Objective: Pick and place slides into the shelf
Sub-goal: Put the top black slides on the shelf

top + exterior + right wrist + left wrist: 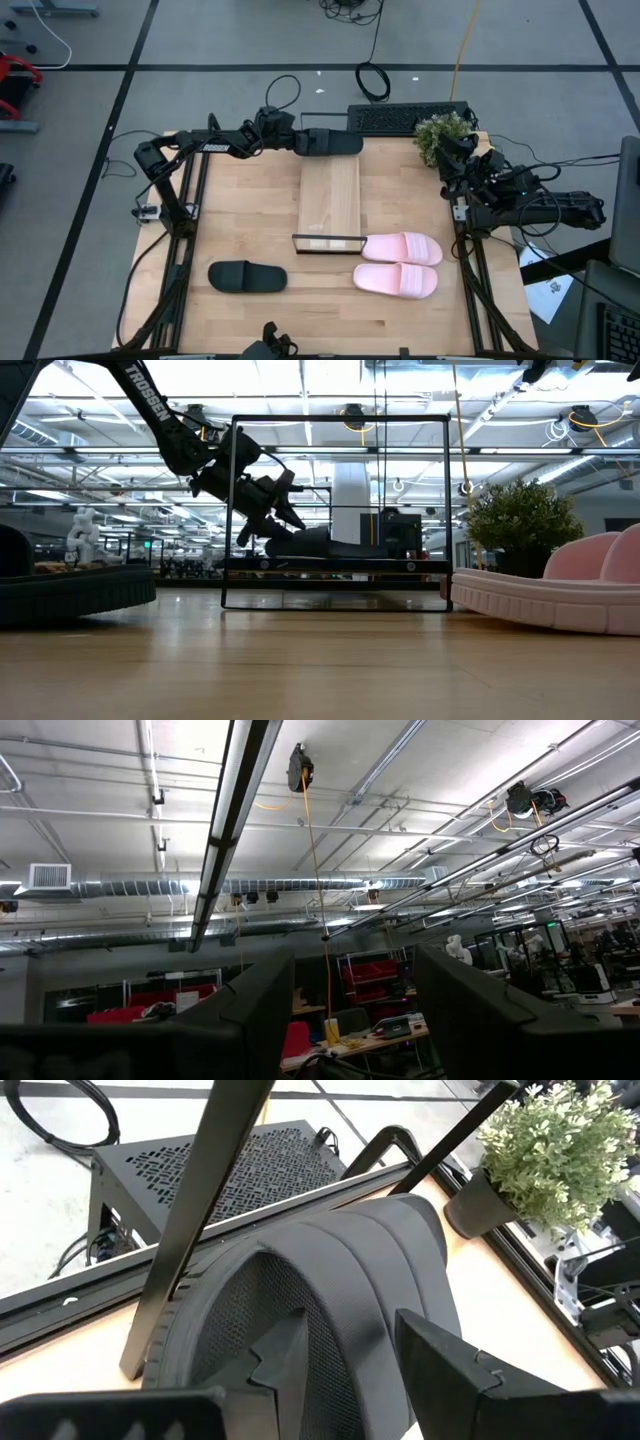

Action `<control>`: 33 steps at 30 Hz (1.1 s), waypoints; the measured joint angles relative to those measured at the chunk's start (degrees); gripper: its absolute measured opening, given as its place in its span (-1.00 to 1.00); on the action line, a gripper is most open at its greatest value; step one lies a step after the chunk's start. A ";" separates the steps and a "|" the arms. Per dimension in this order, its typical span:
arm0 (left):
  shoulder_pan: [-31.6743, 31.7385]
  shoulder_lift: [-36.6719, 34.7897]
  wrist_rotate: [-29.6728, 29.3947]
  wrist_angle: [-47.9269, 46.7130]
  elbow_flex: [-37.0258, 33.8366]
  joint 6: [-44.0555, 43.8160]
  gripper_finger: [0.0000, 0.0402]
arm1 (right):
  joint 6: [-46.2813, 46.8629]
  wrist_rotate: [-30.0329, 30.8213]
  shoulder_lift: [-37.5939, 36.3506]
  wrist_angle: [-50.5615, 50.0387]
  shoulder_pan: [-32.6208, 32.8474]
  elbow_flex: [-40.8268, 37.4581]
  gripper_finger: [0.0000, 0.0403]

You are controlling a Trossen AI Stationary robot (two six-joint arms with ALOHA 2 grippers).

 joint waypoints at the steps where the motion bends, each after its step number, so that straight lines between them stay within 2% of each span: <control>1: 0.00 0.00 -0.04 0.00 0.00 0.09 -0.28 | -0.01 0.00 0.00 0.02 -0.01 0.00 -0.03; 16: 0.24 0.00 -0.93 0.80 0.00 0.01 -0.28 | 1.33 -0.02 0.00 0.04 -0.02 0.00 -0.03; 25: 0.50 0.04 6.33 1.09 -0.04 -2.39 -0.28 | 0.98 -0.02 0.00 0.04 0.00 0.00 -0.03; 33: 1.60 0.04 6.85 -0.51 -0.04 -1.38 -0.28 | 1.03 -0.02 0.00 0.11 0.00 0.00 -0.03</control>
